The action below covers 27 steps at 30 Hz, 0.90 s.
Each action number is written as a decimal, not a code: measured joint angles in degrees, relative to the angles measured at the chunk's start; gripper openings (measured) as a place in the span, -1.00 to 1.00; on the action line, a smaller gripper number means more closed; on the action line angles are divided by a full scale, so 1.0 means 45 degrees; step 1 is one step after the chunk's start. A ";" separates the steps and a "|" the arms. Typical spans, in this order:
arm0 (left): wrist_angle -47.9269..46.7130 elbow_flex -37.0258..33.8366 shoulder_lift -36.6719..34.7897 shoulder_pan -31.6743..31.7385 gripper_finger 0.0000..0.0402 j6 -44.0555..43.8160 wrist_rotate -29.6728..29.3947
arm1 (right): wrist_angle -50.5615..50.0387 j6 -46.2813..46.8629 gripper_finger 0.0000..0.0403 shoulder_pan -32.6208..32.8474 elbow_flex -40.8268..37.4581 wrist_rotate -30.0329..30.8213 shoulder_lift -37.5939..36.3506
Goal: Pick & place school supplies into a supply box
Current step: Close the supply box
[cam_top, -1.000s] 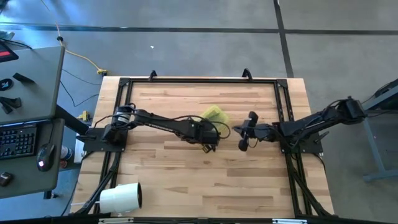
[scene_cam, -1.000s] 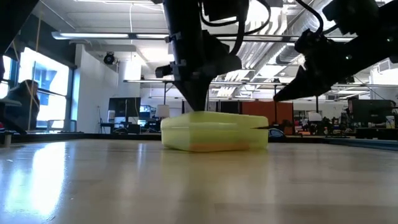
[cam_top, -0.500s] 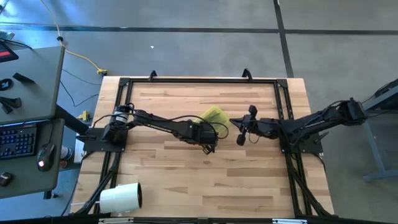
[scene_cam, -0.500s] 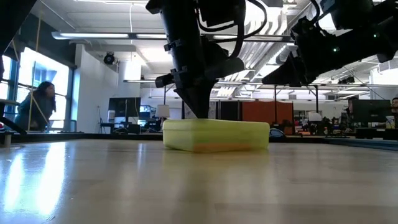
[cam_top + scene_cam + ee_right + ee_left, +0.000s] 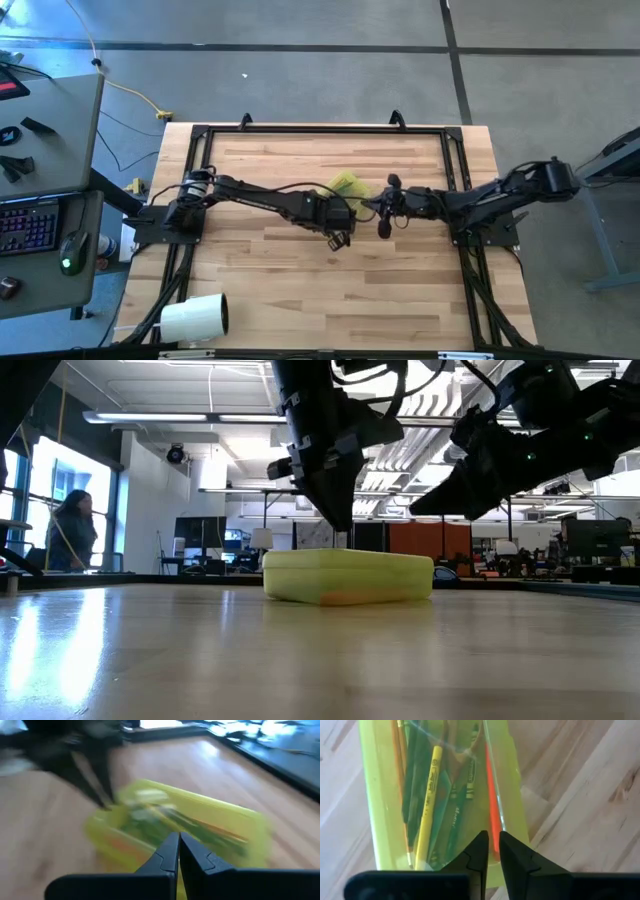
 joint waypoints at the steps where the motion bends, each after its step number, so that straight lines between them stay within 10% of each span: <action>1: 0.0001 0.0015 0.0000 0.0013 -0.62 0.0002 -0.0013 | 0.0281 -0.0004 -1.00 -0.0027 0.0000 -0.0487 0.0150; 17: -0.3146 0.0044 -0.0019 0.1324 -0.86 -0.1848 -0.2112 | 0.1168 -0.0105 -1.00 -0.0417 0.0813 -0.3283 0.4032; 27: -0.1304 -0.1269 -0.0044 0.2966 -0.88 -0.0977 -0.0713 | 0.0851 -0.0017 -1.00 -0.0417 0.1404 -0.3304 0.5111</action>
